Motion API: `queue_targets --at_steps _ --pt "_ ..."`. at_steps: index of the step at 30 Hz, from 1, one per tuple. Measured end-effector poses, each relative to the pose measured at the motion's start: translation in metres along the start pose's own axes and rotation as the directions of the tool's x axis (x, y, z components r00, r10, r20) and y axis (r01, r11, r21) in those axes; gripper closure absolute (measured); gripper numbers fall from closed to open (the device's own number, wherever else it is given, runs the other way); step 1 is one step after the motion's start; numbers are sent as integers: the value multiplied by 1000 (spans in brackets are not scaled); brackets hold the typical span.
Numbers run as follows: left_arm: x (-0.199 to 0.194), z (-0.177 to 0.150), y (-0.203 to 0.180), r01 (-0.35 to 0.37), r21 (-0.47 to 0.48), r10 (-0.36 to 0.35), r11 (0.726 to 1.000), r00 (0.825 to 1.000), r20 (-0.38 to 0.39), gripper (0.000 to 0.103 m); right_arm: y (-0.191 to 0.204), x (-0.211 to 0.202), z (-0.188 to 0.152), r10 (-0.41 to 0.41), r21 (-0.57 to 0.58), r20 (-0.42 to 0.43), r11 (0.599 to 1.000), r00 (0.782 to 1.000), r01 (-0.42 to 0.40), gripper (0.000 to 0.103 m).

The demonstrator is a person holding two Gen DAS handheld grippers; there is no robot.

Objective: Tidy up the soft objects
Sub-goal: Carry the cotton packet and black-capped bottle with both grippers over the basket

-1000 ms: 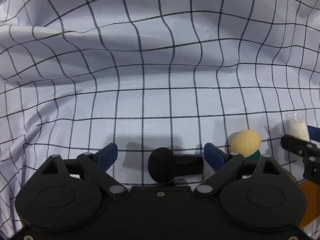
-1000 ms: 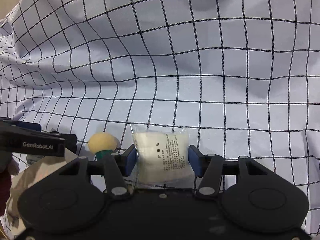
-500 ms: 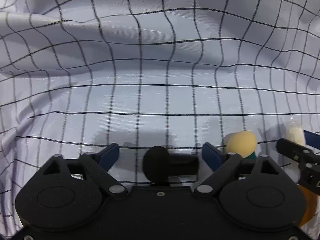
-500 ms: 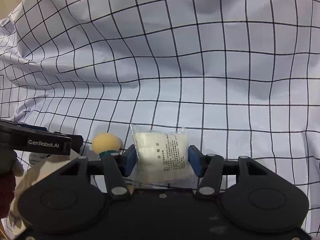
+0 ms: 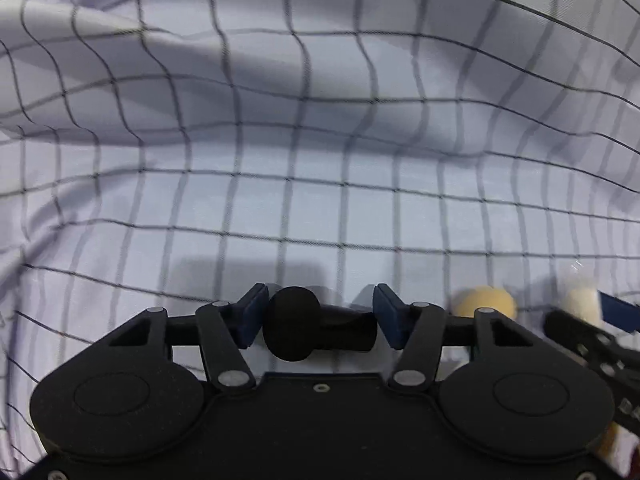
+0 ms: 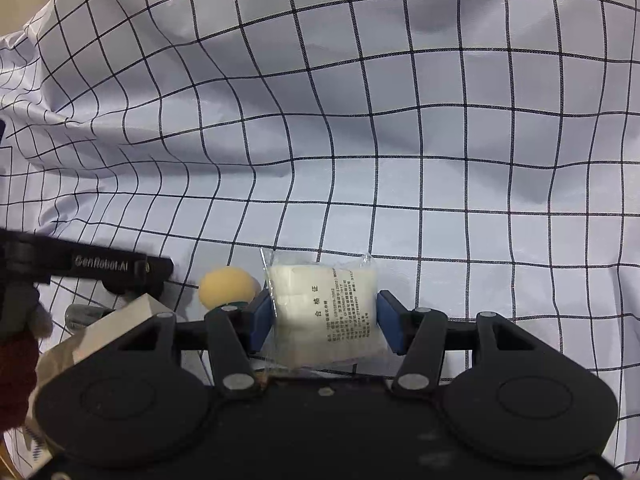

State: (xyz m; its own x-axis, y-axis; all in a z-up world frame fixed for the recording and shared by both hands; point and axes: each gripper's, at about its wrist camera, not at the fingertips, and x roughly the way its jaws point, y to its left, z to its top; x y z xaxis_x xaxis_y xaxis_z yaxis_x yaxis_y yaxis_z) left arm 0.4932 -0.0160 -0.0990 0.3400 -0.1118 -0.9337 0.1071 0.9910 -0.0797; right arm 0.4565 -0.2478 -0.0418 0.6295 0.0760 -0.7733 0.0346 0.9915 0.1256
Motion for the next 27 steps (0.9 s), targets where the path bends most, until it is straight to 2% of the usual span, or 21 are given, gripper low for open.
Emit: queue_targets --at_steps 2,4,6,7,9,16,18,21,24,27 --pt "2 6 8 9 -7 -9 1000 1000 -11 46 0 -1 -1 2 -5 1 1000 1000 -2 48" --pt "3 7 10 11 15 -10 1000 1000 -15 42 -1 -2 0 3 -5 1 1000 1000 -3 48" --pt "5 6 6 -20 47 20 999 1000 -8 24 -1 -2 1 1 -1 1 1000 1000 -1 48" --pt "6 6 2 -43 61 43 997 999 0 21 -1 -2 1 0 2 0 1000 1000 0 48" --pt "8 4 0 -56 84 56 995 998 7 21 -1 -3 1 0 3 -1 1000 1000 0 48" --pt "8 -7 4 -32 89 32 996 999 2 20 0 -6 2 -11 -1 1 1000 1000 11 48" --pt "3 -11 7 -28 93 28 995 1000 -2 25 0 -8 3 -14 1 3 1000 1000 14 48" --pt "2 -11 18 -15 102 15 995 1000 0 48 5 -9 5 -16 0 4 1000 1000 16 48" --pt "-2 -10 29 12 68 -13 998 1000 14 48 15 -11 7 -14 -7 8 1000 1000 14 48" --pt "-12 -11 48 6 28 -7 1000 999 38 48 28 -12 11 -9 -15 13 1000 1000 9 48"
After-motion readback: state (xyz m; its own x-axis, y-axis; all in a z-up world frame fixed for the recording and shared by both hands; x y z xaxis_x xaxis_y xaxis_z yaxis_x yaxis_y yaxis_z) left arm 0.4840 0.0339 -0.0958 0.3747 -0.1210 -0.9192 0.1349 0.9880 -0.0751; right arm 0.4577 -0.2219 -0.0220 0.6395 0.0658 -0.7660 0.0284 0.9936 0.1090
